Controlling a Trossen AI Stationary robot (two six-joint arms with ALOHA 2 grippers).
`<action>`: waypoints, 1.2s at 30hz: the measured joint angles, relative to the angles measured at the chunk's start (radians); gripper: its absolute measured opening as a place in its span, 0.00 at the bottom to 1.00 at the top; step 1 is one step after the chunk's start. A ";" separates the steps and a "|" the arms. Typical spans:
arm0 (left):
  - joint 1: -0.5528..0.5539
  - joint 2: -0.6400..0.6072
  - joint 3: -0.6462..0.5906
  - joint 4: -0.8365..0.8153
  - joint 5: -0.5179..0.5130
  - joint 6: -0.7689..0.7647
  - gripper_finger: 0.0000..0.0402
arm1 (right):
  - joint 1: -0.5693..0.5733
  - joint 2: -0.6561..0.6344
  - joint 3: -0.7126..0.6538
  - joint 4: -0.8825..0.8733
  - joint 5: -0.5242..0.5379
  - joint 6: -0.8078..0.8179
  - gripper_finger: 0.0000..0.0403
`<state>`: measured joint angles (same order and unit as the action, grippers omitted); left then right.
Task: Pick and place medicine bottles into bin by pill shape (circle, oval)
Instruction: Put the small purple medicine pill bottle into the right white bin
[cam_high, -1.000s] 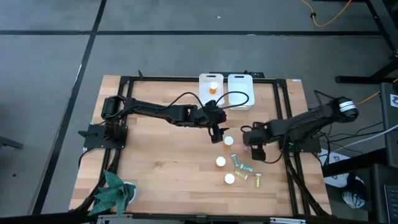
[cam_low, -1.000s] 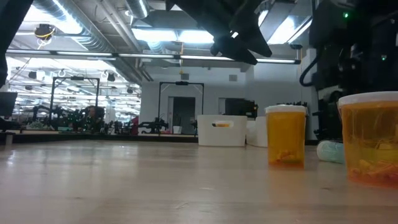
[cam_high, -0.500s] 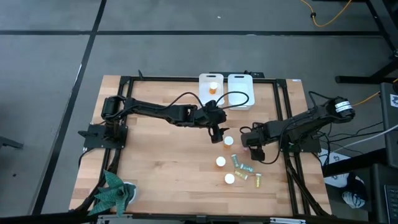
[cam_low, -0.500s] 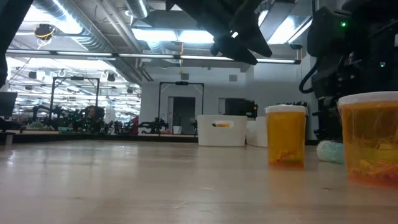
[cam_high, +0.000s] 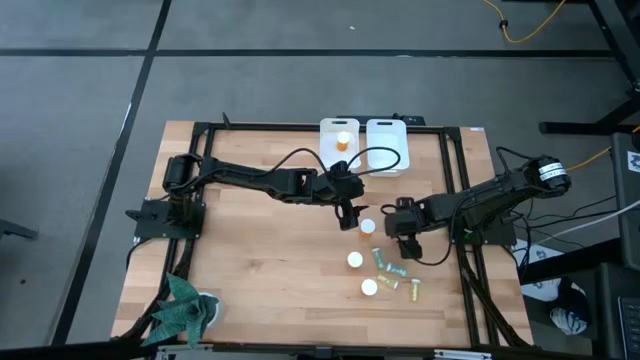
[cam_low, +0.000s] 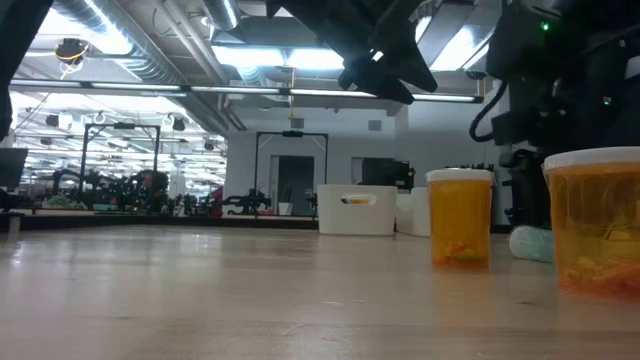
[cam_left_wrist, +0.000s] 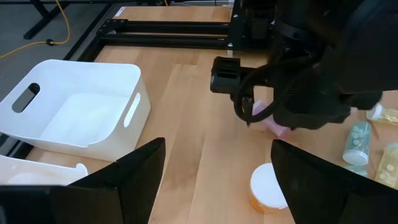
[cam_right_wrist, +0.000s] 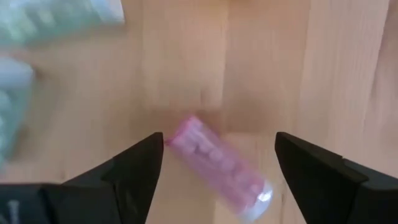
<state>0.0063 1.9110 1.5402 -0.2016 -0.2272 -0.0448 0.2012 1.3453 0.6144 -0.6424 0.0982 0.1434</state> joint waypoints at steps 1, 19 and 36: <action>0.000 0.000 0.000 0.000 0.000 0.000 0.71 | 0.000 0.000 0.000 -0.016 0.000 -0.008 0.77; 0.000 0.000 0.000 0.000 0.000 0.000 0.71 | -0.080 0.000 0.048 0.058 0.090 0.222 0.63; 0.000 0.000 0.000 0.000 0.000 0.000 0.71 | -0.088 0.001 0.180 -0.364 0.023 -0.306 0.62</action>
<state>0.0059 1.9110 1.5402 -0.2012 -0.2268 -0.0450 0.1131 1.3464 0.7947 -1.0062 0.1209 -0.1629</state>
